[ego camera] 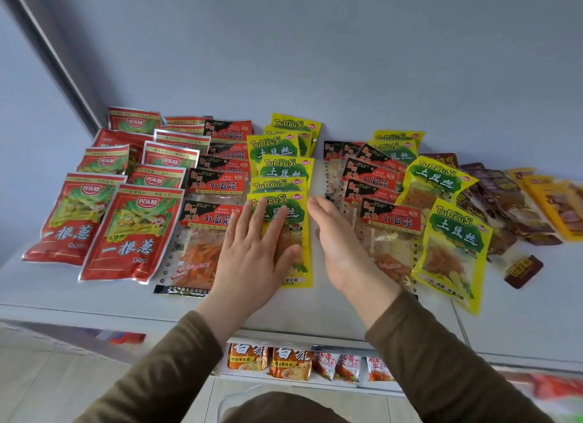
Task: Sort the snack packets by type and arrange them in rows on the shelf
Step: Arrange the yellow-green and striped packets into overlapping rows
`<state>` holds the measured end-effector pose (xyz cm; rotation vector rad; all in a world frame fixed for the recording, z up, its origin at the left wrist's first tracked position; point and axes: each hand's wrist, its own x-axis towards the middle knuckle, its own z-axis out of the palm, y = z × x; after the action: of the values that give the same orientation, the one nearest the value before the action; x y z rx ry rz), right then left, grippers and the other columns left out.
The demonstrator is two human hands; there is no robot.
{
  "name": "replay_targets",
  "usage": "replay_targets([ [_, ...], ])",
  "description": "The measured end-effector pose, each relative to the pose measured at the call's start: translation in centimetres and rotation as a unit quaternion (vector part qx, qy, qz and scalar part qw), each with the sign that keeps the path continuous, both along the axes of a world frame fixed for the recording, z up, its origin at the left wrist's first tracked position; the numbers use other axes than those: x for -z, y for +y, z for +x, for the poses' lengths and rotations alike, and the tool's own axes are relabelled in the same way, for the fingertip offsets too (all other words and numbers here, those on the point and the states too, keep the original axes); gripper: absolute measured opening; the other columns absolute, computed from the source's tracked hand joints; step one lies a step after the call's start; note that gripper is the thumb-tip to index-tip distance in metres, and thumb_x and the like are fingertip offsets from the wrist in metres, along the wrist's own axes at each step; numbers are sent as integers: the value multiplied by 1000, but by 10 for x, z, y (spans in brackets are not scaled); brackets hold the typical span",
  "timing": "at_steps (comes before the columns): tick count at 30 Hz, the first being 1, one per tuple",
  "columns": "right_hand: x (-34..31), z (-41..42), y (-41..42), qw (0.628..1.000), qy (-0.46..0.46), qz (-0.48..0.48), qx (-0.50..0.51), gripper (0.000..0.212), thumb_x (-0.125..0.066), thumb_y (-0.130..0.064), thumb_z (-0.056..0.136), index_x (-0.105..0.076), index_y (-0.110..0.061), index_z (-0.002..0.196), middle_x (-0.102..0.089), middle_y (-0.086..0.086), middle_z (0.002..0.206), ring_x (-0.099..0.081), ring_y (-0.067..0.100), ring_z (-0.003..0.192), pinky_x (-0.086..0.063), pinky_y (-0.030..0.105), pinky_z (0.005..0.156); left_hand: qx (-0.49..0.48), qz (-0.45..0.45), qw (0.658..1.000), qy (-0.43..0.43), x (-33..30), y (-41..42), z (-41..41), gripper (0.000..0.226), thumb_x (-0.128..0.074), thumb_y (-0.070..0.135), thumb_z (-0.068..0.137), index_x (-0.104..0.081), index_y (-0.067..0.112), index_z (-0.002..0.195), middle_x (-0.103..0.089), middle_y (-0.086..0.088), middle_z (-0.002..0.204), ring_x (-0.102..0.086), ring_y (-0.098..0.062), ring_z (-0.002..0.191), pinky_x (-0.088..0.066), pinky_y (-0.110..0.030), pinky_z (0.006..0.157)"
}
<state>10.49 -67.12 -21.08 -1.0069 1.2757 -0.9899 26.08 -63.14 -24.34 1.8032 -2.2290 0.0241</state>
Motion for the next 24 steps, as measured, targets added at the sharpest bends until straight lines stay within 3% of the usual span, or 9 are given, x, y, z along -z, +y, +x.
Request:
replay_targets([
  [3, -5, 6, -13, 1000, -9, 0, 12, 62, -47, -50, 103, -27, -29, 159, -27, -9, 164, -26, 11, 149, -23, 28, 105, -28, 20, 999, -12, -2, -4, -7, 71, -11, 68, 103, -6, 34, 164, 2, -10, 172, 10, -32, 158, 9, -47, 127],
  [7, 3, 17, -15, 1000, -12, 8, -1, 64, -49, -51, 102, -29, -27, 158, -29, -9, 164, -26, 13, 150, -24, 34, 110, -1, 55, 998, -39, -6, -6, -3, 72, -5, 70, 100, 4, 37, 163, 7, -9, 172, 15, -29, 157, 14, -49, 125],
  [10, -3, 10, -31, 1000, -16, 1, 23, 64, -48, -51, 103, -27, -27, 159, -35, -13, 157, -26, 13, 150, -24, 33, 111, -16, 31, 999, 31, -26, -35, 16, 76, -8, 72, 99, 0, 33, 164, 7, -3, 171, 14, -25, 157, 13, -46, 123],
  [13, -19, 8, -62, 999, -13, -12, 42, 62, -42, -48, 106, -23, -25, 160, -25, -6, 165, -25, 16, 151, -24, 36, 114, -83, 7, 993, 78, -53, -91, 38, 74, -21, 63, 103, -11, 21, 164, -2, -9, 172, 5, -28, 158, 4, -47, 125],
  [19, -32, 22, -108, 997, 48, -13, 61, 59, -33, -49, 107, -26, -22, 159, -27, 2, 164, -29, 25, 149, -28, 46, 115, -85, 89, 992, 30, -56, -161, 48, 64, -27, 54, 106, -34, 14, 156, -6, -16, 171, 4, -34, 158, 1, -52, 125],
  [24, -28, 24, -122, 998, 68, -2, 19, 58, -28, -52, 107, -36, -20, 155, -38, 3, 159, -39, 26, 142, -32, 35, 99, -54, 124, 989, 53, -43, -173, 36, 68, -26, 55, 106, -20, 18, 162, -8, -10, 172, 4, -32, 158, 2, -53, 125],
])
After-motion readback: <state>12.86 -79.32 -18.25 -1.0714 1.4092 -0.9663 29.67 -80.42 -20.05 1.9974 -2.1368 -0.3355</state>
